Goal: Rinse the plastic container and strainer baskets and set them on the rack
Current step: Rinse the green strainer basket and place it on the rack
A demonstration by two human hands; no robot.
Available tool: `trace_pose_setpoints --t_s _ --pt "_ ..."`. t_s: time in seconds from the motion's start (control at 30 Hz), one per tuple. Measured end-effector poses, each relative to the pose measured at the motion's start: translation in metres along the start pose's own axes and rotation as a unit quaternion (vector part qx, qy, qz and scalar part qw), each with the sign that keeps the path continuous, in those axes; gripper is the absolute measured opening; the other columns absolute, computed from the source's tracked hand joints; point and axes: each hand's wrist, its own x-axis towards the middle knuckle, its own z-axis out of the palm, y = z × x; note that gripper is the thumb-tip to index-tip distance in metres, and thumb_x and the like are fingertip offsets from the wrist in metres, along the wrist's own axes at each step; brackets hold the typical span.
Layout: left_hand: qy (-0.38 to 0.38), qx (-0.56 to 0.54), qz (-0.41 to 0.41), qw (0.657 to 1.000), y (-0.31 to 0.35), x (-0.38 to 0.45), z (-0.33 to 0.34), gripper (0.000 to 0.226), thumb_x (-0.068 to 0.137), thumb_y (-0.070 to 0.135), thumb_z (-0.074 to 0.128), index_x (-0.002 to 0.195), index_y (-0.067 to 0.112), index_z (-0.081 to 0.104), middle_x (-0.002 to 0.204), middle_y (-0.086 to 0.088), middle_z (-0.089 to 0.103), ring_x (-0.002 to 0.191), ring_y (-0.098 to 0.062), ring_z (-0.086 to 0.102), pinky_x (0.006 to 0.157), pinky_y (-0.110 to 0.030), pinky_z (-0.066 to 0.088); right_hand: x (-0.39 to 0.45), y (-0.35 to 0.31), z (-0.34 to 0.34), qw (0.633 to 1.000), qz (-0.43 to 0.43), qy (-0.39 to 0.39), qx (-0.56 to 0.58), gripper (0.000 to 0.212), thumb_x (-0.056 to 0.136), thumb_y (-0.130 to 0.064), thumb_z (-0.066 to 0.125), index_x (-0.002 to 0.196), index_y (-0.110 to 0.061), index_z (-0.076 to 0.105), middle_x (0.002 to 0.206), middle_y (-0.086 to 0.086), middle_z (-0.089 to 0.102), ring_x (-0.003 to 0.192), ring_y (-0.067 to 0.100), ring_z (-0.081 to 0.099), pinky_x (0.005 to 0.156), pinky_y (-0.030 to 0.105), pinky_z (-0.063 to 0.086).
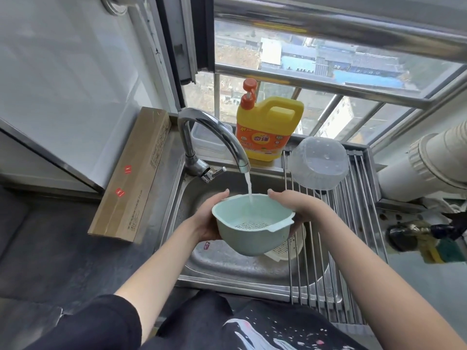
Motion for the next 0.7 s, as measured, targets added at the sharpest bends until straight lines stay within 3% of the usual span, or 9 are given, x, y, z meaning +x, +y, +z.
trace_pose_setpoints --t_s 0.17,0.33,0.37,0.5,0.6,0.7 --pt "0.012 0.004 0.008 1.000 0.005 0.006 0.006 0.055 0.094 0.057 0.031 0.097 0.016 0.068 0.083 -0.010 0.071 0.077 -0.027 0.065 0.071 -0.031 0.047 -0.002 0.004 -0.005 0.999 -0.017 0.034 -0.003 0.055 0.100 -0.052 0.032 0.118 -0.003 0.052 0.095 0.018 0.059 0.072 0.035 0.065 0.039 0.038 0.053" --pt "0.033 -0.012 0.008 0.999 0.010 0.014 0.017 0.073 0.094 0.063 0.024 0.071 0.016 0.075 0.074 -0.011 0.071 0.080 -0.028 0.062 0.078 -0.033 0.046 0.002 0.008 -0.014 0.997 -0.019 0.068 -0.012 0.058 0.099 -0.052 0.032 0.116 -0.001 0.053 0.086 0.019 0.063 0.061 0.033 0.067 0.042 0.040 0.055" --pt "0.038 -0.020 0.004 0.999 0.011 0.015 0.019 0.075 0.094 0.065 0.023 0.073 0.016 0.076 0.076 -0.011 0.070 0.081 -0.029 0.062 0.080 -0.034 0.046 0.001 0.009 -0.016 0.997 -0.016 0.076 -0.020 0.058 0.099 -0.052 0.032 0.116 0.000 0.052 0.085 0.019 0.063 0.060 0.033 0.067 0.044 0.041 0.055" --pt "0.027 -0.049 -0.014 0.998 0.010 0.019 0.023 0.078 0.088 0.073 0.023 0.110 0.013 0.068 0.099 -0.015 0.068 0.093 -0.032 0.063 0.089 -0.039 0.046 -0.002 0.008 -0.024 0.989 -0.014 0.115 -0.097 0.059 0.098 -0.053 0.032 0.117 -0.002 0.052 0.091 0.018 0.062 0.064 0.034 0.067 0.042 0.039 0.054" --pt "0.024 -0.050 0.005 0.998 0.006 0.022 0.027 0.075 0.091 0.070 0.023 0.101 0.015 0.073 0.097 -0.014 0.069 0.089 -0.030 0.065 0.085 -0.037 0.048 -0.002 0.008 -0.025 0.970 -0.075 0.162 -0.166 0.053 0.098 -0.055 0.030 0.100 -0.010 0.059 0.083 0.010 0.059 0.066 0.026 0.060 0.044 0.027 0.045" --pt "0.019 -0.077 0.036 0.996 0.007 0.023 0.028 0.077 0.094 0.065 0.019 0.085 0.016 0.078 0.085 -0.011 0.073 0.077 -0.026 0.069 0.077 -0.034 0.049 0.002 0.014 -0.023 0.954 -0.148 0.197 -0.171 0.065 0.095 -0.060 0.031 0.083 -0.004 0.062 0.070 0.007 0.059 0.061 0.021 0.053 0.055 0.027 0.038"
